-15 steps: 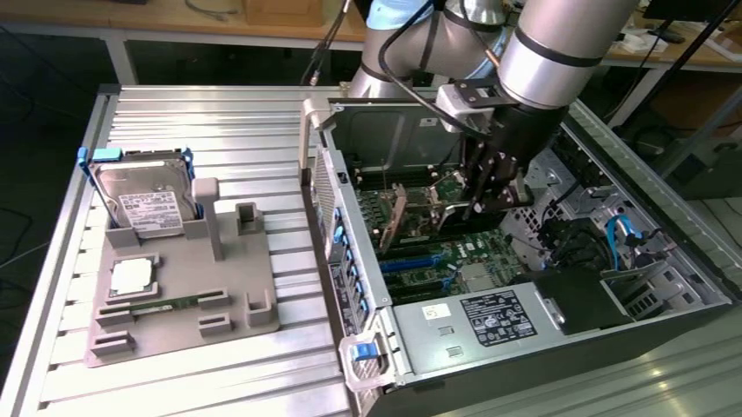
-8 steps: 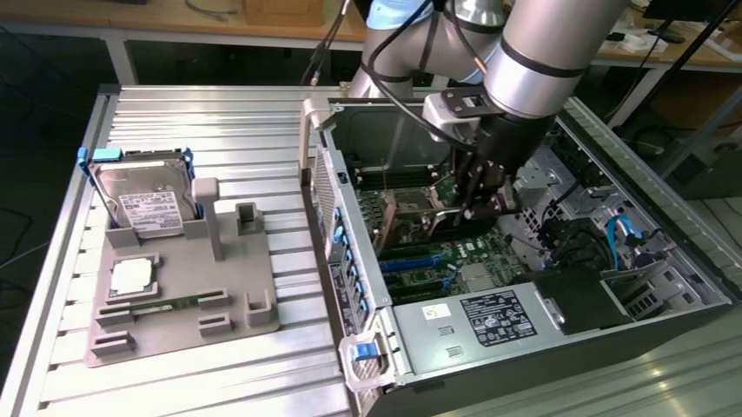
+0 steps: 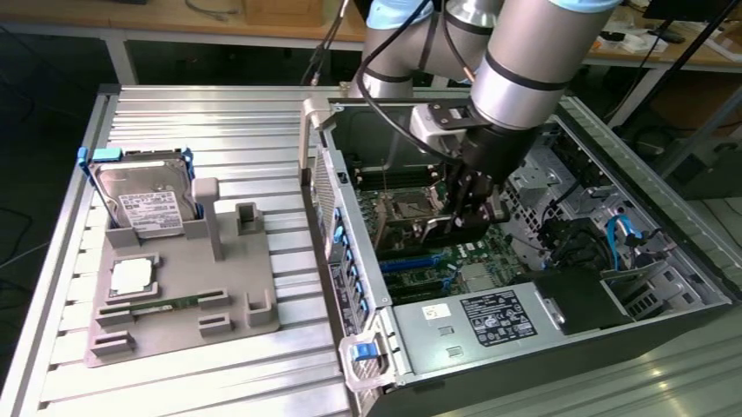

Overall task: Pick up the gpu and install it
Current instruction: 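Insert the gpu into the slot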

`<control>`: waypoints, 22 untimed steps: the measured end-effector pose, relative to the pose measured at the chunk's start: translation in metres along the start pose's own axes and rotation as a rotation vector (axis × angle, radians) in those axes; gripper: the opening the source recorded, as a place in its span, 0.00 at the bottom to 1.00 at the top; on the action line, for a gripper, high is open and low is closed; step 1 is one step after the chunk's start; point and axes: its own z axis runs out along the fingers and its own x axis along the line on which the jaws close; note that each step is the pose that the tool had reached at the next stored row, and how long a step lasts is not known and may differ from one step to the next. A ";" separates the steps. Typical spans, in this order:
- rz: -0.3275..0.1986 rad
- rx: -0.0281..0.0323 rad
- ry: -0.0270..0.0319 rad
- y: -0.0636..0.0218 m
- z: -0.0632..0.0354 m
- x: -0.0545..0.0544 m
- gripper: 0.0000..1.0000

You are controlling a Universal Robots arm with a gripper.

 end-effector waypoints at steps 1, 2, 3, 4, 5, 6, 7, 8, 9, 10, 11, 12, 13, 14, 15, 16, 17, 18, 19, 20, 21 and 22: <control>0.000 0.0020 -0.0004 0.0012 0.0020 0.001 0.27; 0.000 0.0031 -0.0007 0.0018 0.0029 0.001 0.27; 0.000 0.0043 -0.0012 0.0027 0.0038 0.002 0.27; 0.000 0.0055 -0.0021 0.0040 0.0045 0.003 0.27; 0.000 0.0065 -0.0029 0.0054 0.0051 0.003 0.27; 0.000 0.0076 -0.0040 0.0072 0.0057 0.004 0.27; 0.000 0.0085 -0.0050 0.0085 0.0063 0.004 0.27; 0.000 0.0098 -0.0074 0.0099 0.0077 0.005 0.27; 0.000 0.0100 -0.0080 0.0106 0.0085 0.005 0.27; 0.000 0.0100 -0.0080 0.0111 0.0090 0.005 0.27; 0.000 0.0102 -0.0080 0.0118 0.0096 0.005 0.27; 0.000 0.0104 -0.0079 0.0124 0.0100 0.005 0.27; 0.000 0.0106 -0.0083 0.0129 0.0106 0.005 0.27; 0.000 0.0107 -0.0085 0.0130 0.0112 0.005 0.27; 0.000 0.0106 -0.0087 0.0131 0.0117 0.005 0.27; 0.000 0.0106 -0.0097 0.0132 0.0121 0.005 0.27; 0.000 0.0105 -0.0109 0.0132 0.0125 0.006 0.27; 0.000 0.0106 -0.0126 0.0132 0.0130 0.006 0.27; 0.000 0.0105 -0.0137 0.0132 0.0134 0.007 0.27; 0.001 0.0106 -0.0148 0.0133 0.0138 0.007 0.27; 0.001 0.0106 -0.0154 0.0133 0.0142 0.007 0.27; 0.001 0.0105 -0.0155 0.0133 0.0144 0.007 0.27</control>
